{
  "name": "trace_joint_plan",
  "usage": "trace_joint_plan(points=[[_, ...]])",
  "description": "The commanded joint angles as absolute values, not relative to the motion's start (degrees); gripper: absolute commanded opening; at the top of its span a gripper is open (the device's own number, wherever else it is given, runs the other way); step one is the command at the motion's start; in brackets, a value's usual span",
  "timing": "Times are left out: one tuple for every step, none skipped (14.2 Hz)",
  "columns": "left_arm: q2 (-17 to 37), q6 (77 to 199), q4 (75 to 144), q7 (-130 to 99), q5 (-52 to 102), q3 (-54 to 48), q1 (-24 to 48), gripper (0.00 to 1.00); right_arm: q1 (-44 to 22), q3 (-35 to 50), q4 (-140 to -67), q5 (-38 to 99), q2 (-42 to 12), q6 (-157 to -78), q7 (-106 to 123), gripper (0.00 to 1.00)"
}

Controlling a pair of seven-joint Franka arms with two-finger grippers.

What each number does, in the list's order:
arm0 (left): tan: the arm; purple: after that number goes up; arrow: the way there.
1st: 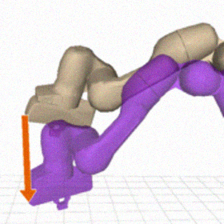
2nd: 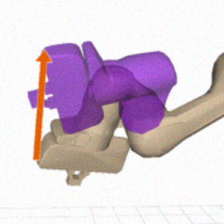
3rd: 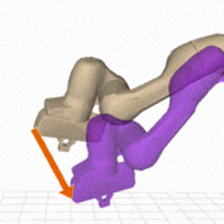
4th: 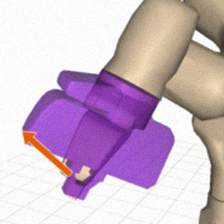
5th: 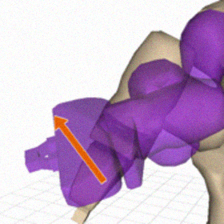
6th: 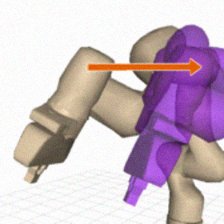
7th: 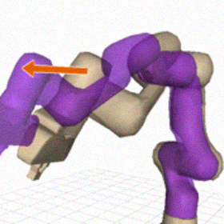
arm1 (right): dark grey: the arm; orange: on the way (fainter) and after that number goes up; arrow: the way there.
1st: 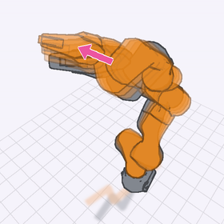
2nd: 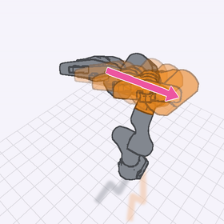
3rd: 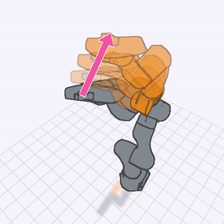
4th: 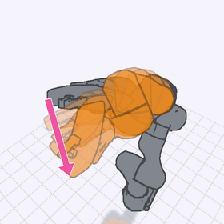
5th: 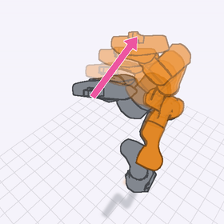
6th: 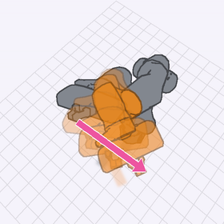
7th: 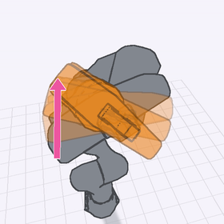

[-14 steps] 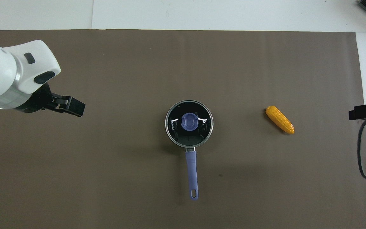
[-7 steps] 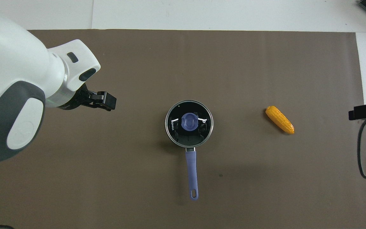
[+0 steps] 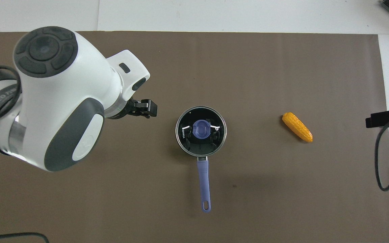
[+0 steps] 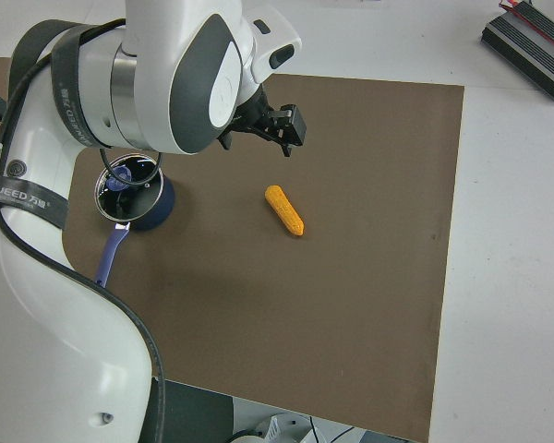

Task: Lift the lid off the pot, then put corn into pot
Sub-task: 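Reach the left gripper over the pot to the blue lid knob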

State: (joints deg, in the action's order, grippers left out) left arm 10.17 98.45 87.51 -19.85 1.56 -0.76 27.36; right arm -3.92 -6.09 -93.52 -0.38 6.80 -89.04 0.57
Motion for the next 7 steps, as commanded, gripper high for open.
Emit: trace_joint_plan(points=[[9.6,102.2,90.5,-21.9,0.7,0.2,30.0,1.0,-5.7,-8.2,-95.0,-1.1,8.1,-89.8,1.8,1.0],[9.9,102.9,90.7,-24.3,0.4,0.3,30.9,1.0,-5.4,-8.2,-95.0,-1.1,8.1,-89.8,1.8,1.0],[11.7,104.1,90.5,-27.7,-1.4,0.3,32.8,1.0,-5.1,-8.1,-95.0,-1.1,8.1,-89.8,1.8,1.0],[12.6,105.2,90.6,-29.2,-2.1,0.2,33.9,1.0,-5.0,-8.1,-95.0,-1.1,8.1,-89.7,1.8,1.0],[13.4,106.4,90.5,-29.5,-2.0,0.2,34.4,1.0,-4.9,-8.2,-95.0,-1.1,8.1,-89.7,1.8,1.0],[13.9,107.6,90.5,-30.1,-1.6,0.2,34.8,1.0,-5.0,-8.2,-95.0,-1.1,8.1,-89.5,1.8,1.0],[14.3,108.4,90.4,-31.0,-1.5,0.1,35.1,1.0,-5.0,-8.1,-94.7,-1.1,7.9,-89.1,1.8,1.0]])
